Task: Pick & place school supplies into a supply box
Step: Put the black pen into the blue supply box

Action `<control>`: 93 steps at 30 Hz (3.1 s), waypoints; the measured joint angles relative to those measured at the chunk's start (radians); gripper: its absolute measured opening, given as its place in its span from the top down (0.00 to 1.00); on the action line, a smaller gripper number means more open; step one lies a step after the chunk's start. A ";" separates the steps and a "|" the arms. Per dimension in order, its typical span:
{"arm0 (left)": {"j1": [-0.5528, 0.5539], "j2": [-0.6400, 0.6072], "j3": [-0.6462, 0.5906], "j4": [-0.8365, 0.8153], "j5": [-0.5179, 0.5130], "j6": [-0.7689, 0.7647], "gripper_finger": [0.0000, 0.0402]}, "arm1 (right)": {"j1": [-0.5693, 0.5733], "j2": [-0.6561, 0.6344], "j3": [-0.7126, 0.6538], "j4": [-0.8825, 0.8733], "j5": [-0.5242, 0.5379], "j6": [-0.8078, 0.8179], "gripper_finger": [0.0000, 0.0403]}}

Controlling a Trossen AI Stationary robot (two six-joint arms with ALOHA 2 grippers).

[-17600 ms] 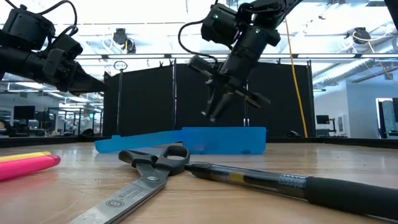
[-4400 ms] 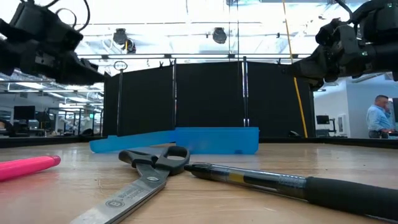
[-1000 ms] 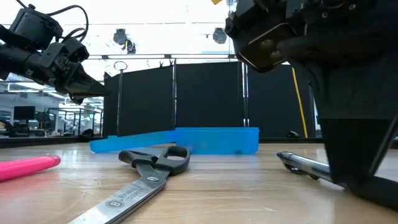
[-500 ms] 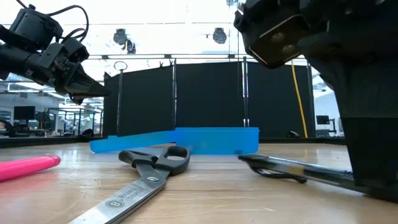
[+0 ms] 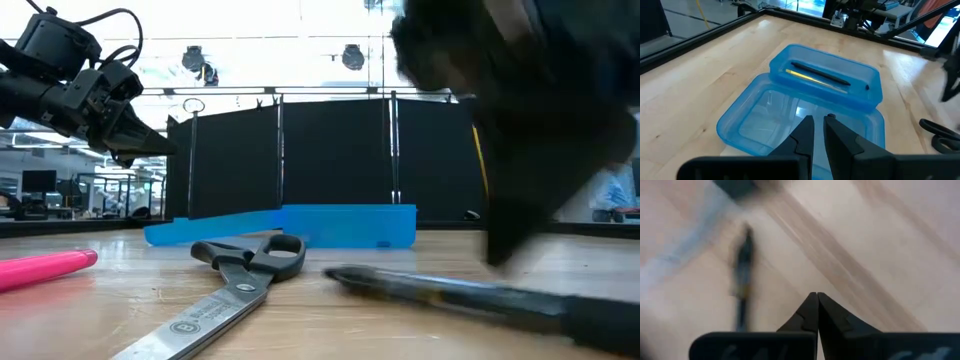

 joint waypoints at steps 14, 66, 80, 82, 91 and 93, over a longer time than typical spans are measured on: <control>0.000 0.000 0.000 -0.003 0.002 0.004 0.88 | 0.003 -0.013 0.039 0.047 0.020 -0.096 1.00; 0.001 0.000 0.000 -0.073 -0.002 0.035 0.88 | 0.006 0.349 0.476 -0.503 -0.279 -0.007 0.52; 0.001 0.000 0.000 -0.069 -0.002 0.035 0.88 | -0.012 0.320 0.255 -0.342 -0.352 0.020 0.75; 0.001 0.000 0.000 -0.069 -0.002 0.035 0.88 | -0.015 0.320 0.254 -0.343 -0.358 0.002 0.83; 0.000 0.000 0.000 -0.068 -0.002 0.034 0.88 | -0.010 0.235 0.233 -0.349 -0.223 -0.008 0.94; 0.000 0.000 0.000 -0.068 -0.002 0.034 0.88 | -0.002 0.191 0.233 -0.349 -0.178 0.011 0.94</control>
